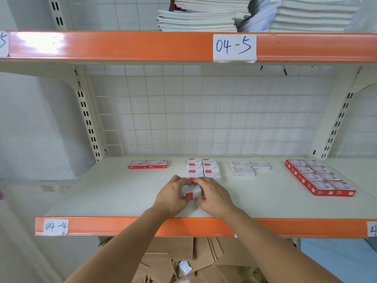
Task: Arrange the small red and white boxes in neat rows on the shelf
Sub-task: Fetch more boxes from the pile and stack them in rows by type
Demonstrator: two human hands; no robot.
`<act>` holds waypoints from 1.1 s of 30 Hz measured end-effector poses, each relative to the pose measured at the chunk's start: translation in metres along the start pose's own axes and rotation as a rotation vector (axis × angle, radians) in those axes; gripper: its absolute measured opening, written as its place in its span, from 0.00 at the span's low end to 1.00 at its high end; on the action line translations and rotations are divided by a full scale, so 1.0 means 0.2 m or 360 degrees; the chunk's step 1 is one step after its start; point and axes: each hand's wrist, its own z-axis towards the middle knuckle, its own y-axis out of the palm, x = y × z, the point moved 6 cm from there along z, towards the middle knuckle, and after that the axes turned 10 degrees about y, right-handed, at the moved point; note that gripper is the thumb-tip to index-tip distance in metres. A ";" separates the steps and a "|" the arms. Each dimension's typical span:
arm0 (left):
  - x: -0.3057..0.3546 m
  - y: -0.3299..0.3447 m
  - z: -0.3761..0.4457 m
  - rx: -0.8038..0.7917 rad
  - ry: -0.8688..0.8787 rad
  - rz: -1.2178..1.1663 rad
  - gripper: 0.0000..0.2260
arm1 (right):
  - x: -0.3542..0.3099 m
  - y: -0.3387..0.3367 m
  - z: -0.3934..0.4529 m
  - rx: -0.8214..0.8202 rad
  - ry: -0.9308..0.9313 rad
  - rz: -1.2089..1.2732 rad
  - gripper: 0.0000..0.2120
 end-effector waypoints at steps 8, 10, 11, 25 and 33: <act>-0.05 -0.04 0.00 0.0191 -0.0184 -0.0317 0.09 | 0.01 -0.02 0.01 0.0054 0.0110 0.0090 0.13; -0.03 -0.04 0.00 0.0181 -0.0174 -0.0228 0.12 | 0.01 -0.04 0.00 0.0112 0.0105 0.0008 0.16; -0.02 -0.03 0.00 0.0162 -0.0170 -0.0174 0.13 | 0.01 -0.04 -0.01 0.0138 0.0107 -0.0031 0.17; 0.02 0.04 0.01 -0.0092 0.0103 0.0274 0.18 | 0.01 -0.02 -0.02 0.0017 0.0087 0.0058 0.15; 0.00 0.02 0.04 0.0071 0.0069 0.0333 0.14 | 0.06 -0.03 0.01 0.0202 0.0196 -0.0139 0.08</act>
